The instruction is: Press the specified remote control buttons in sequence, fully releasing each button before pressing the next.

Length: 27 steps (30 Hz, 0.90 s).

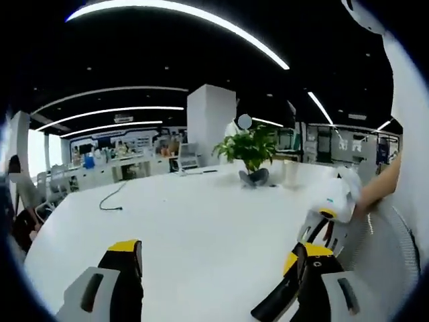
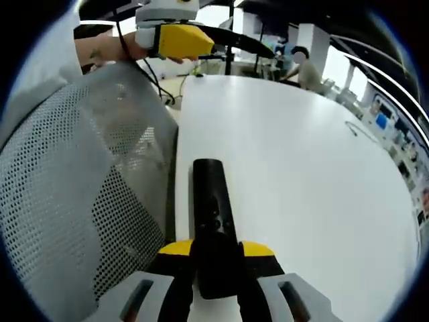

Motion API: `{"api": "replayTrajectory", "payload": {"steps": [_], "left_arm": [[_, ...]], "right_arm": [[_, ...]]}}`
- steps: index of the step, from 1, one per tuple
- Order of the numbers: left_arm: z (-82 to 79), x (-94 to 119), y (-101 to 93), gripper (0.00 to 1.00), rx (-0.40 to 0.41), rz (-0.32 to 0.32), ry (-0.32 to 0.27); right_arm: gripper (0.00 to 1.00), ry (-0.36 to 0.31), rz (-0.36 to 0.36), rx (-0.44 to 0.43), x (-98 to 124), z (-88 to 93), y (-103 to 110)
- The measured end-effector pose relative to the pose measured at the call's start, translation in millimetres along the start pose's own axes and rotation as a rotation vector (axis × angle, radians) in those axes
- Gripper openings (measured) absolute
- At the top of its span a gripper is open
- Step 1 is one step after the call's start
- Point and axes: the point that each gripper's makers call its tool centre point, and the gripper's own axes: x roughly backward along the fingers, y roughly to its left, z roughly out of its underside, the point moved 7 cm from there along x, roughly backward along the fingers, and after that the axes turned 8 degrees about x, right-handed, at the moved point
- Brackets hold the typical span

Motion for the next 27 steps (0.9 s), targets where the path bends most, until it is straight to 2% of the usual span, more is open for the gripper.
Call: {"api": "replayTrajectory", "payload": {"steps": [2,4,9,19,27], "left_arm": [[-1.8,1.7,3.9,1.00,0.001,-0.026,-0.016],[-3.6,2.7,5.5,1.00,0.037,-0.034,-0.035],[-6.1,3.1,4.1,1.00,0.105,-0.017,-0.059],[-12.2,5.5,0.3,1.00,0.046,-0.034,-0.098],[-15.0,10.6,8.0,1.00,0.083,-0.071,-0.132]], "right_arm": [[0.22,-0.001,0.000,-0.001,0.0,0.1,0.1],[0.22,-0.001,0.001,-0.002,0.0,0.2,0.0],[0.22,0.000,0.003,-0.005,-0.2,-0.1,0.2],[0.22,-0.006,0.003,-0.020,-1.1,-0.1,-0.3],[0.21,0.007,-0.007,-0.011,-0.8,-1.0,-1.3]]}}
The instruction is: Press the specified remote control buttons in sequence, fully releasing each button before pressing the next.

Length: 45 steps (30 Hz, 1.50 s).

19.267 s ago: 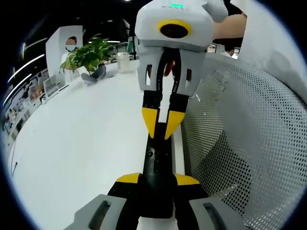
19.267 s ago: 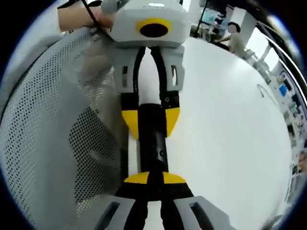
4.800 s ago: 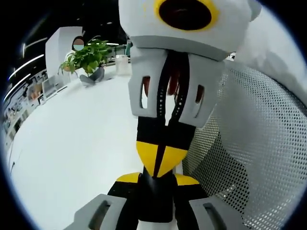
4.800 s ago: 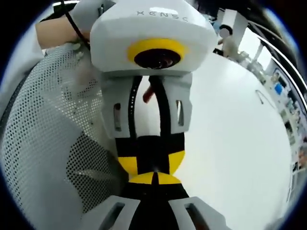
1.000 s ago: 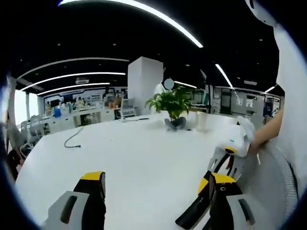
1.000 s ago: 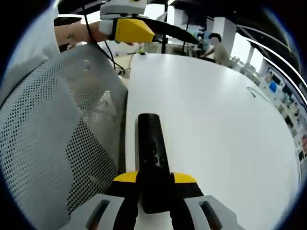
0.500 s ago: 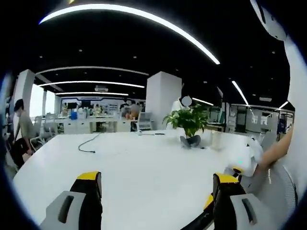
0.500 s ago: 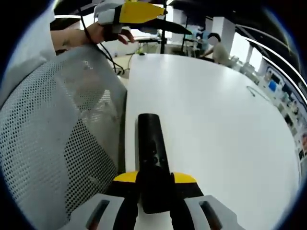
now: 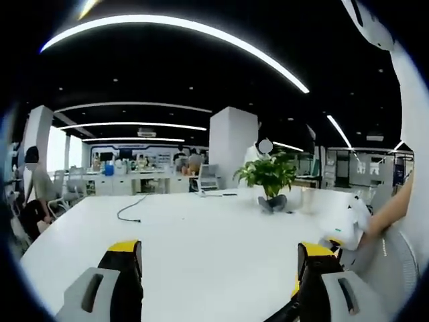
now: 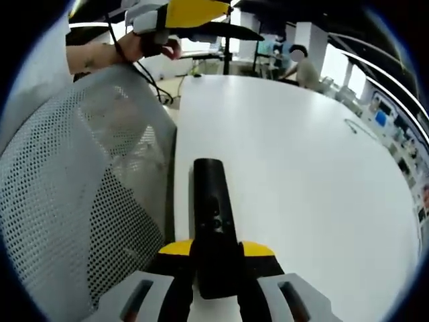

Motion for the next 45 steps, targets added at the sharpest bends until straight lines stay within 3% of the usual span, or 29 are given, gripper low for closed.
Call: {"api": "replayTrajectory", "payload": {"steps": [26,45], "left_arm": [[-2.4,4.1,11.4,1.00,0.012,-0.066,-0.026],[1.0,2.7,10.5,1.00,0.004,-0.058,0.003]], "right_arm": [[0.20,0.040,-0.002,-0.055,1.5,4.0,-29.2],[0.21,0.052,0.018,-0.062,-1.9,5.5,-63.4]]}}
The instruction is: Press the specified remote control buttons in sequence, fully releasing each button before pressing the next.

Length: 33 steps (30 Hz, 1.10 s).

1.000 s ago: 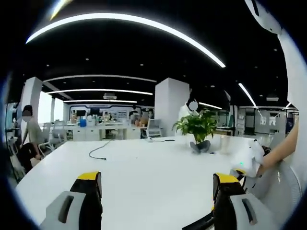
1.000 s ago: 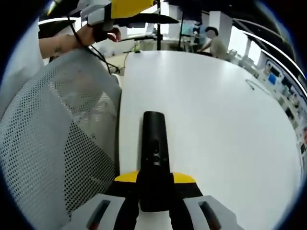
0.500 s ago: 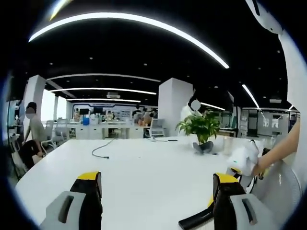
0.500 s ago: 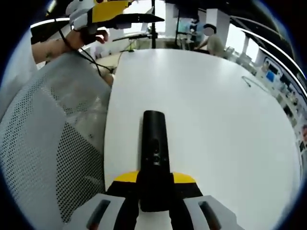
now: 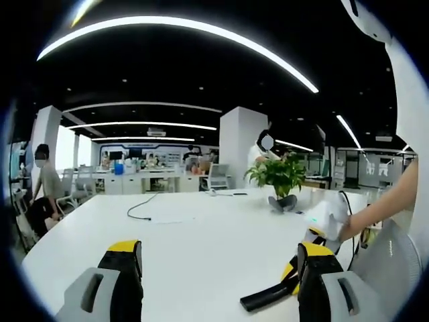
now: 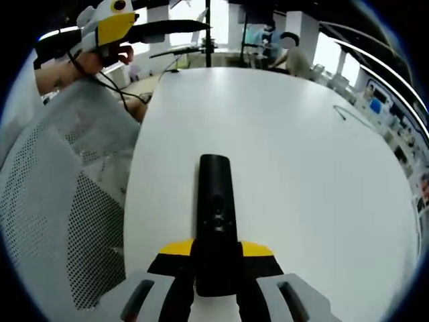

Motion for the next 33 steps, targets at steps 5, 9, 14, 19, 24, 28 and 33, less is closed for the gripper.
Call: {"api": "replayTrajectory", "payload": {"steps": [5,9,14,19,24,28,33], "left_arm": [[0.1,0.4,0.2,1.00,0.001,-0.003,0.000],[2.0,0.9,4.9,1.00,0.001,-0.045,0.015],[1.1,1.3,5.7,1.00,0.002,-0.051,0.009],[1.7,0.2,4.1,1.00,-0.006,-0.039,0.017],[0.0,1.3,6.1,0.98,0.016,-0.040,0.003],[-0.9,1.2,5.0,0.99,0.005,-0.039,-0.003],[-0.2,0.8,4.1,0.99,0.001,-0.035,0.005]], "right_arm": [[0.21,0.009,-0.002,0.018,-1.0,0.1,-9.8],[0.21,0.017,-0.016,0.012,-1.4,-0.5,-17.5],[0.21,0.033,-0.011,0.035,-3.1,-1.9,-26.4],[0.21,0.028,0.001,0.019,-3.4,-1.6,-34.5],[0.21,0.044,-0.003,0.013,-4.7,-2.8,-42.2],[0.21,0.053,-0.002,0.007,-5.0,-3.7,-47.8],[0.21,0.061,-0.005,0.008,-5.4,-3.5,-54.1]]}}
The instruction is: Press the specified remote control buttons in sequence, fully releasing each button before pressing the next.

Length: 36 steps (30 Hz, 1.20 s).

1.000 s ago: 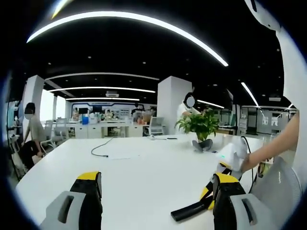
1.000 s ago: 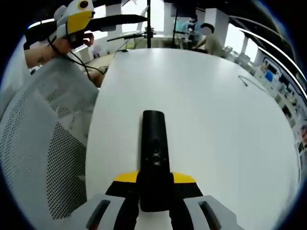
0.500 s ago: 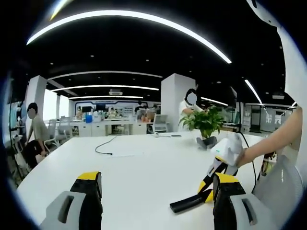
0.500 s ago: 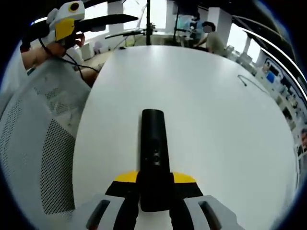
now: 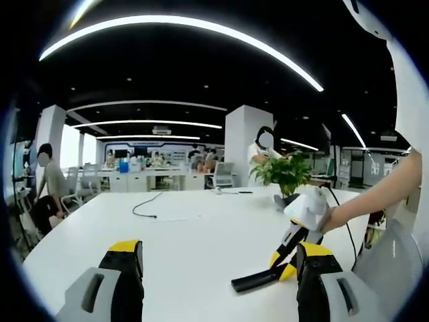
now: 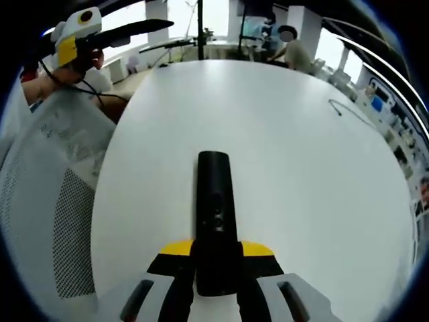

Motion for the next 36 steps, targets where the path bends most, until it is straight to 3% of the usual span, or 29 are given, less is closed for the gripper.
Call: {"api": "replayTrajectory", "payload": {"steps": [36], "left_arm": [[-0.2,0.8,3.2,1.00,0.045,-0.010,-0.016]], "right_arm": [[0.21,0.062,0.002,-0.030,-2.8,2.4,-56.3]]}}
